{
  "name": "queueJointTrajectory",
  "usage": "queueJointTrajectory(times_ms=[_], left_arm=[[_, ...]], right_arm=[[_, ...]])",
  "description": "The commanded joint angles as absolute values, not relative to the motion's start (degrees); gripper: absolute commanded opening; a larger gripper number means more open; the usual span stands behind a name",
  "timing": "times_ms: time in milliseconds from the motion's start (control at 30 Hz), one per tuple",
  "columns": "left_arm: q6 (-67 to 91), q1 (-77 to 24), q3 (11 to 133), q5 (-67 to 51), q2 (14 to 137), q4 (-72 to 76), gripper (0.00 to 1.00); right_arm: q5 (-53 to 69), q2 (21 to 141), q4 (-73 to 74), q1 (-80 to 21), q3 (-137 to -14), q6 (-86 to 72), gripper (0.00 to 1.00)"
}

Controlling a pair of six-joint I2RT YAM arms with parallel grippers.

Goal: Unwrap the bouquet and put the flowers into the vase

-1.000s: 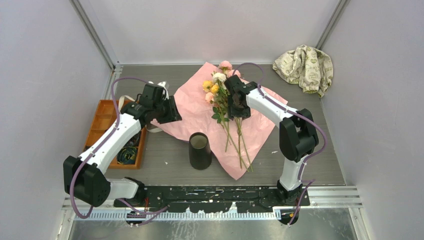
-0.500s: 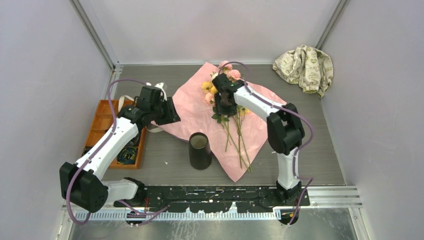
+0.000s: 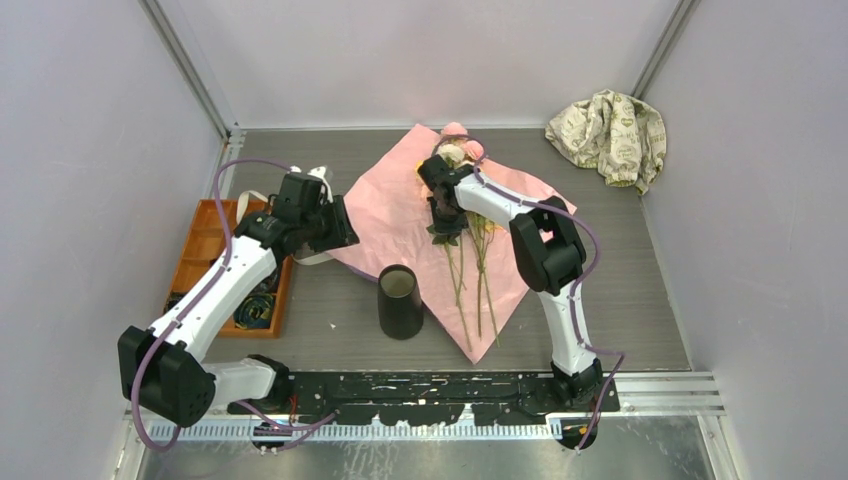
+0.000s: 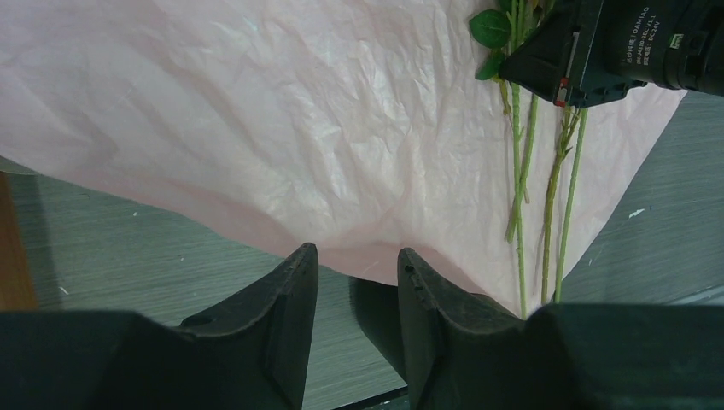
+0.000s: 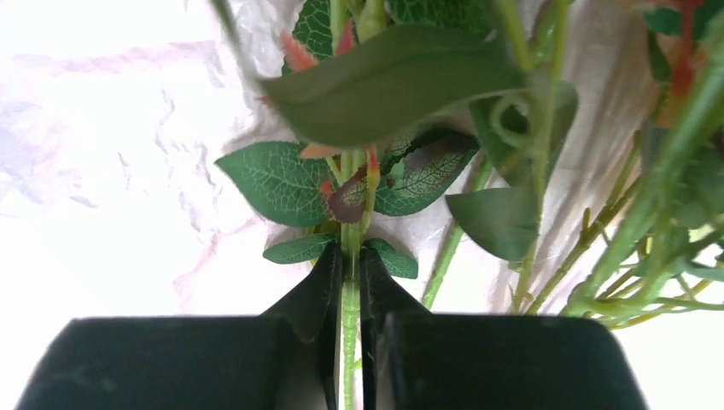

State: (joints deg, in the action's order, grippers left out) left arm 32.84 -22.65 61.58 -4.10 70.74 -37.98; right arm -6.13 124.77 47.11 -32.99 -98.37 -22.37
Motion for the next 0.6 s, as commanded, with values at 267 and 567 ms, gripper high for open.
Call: queueJointTrajectory(times_ms=[267,567], left_arm=[[33.33,-22.86,61.71,-4.50,69.94,-36.20,0.40],[33.58,-22.98,61.66,-4.98,69.52,-36.05,0.40]], right_arm=[[-2.01,110.91,47.28,-32.89,-102.60,-20.50,0.01],[6.30,101.85,47.62,-33.06,-105.69,-18.87,0.01]])
